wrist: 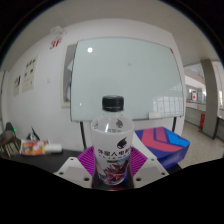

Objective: Pour water

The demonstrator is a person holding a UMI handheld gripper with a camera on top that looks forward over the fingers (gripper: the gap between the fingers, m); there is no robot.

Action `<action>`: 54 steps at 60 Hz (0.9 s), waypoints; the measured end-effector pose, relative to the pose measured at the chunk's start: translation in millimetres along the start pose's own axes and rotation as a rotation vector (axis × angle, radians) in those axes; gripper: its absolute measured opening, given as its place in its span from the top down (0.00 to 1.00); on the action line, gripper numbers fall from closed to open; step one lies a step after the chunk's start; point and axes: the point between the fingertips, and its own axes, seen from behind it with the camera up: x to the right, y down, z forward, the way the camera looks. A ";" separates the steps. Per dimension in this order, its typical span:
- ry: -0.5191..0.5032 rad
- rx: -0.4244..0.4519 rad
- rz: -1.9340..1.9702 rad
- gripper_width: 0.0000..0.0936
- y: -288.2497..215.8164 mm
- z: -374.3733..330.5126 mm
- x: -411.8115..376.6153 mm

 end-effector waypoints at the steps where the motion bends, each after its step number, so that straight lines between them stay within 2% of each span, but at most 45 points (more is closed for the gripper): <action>1: 0.003 -0.019 -0.012 0.58 10.0 0.2 0.5; 8: 0.002 -0.119 -0.080 0.58 79.4 12.5 13.5; 18: -0.018 -0.194 -0.067 0.57 133.3 17.2 13.7; 20: -0.015 -0.154 -0.065 0.58 129.1 18.2 12.8; 28: -0.006 -0.156 -0.043 0.56 130.8 17.5 14.0; 37: -0.006 -0.187 -0.061 0.38 134.9 15.5 12.4; 39: 0.003 -0.208 -0.064 0.31 138.1 13.6 14.2; 42: 0.018 -0.237 -0.066 0.08 140.7 8.1 16.3; 44: 0.029 -0.250 -0.068 0.12 139.0 2.7 18.2; 48: 0.043 -0.259 -0.075 0.09 133.5 -9.5 18.7; 54: 0.084 -0.267 -0.070 0.10 120.9 -40.0 17.7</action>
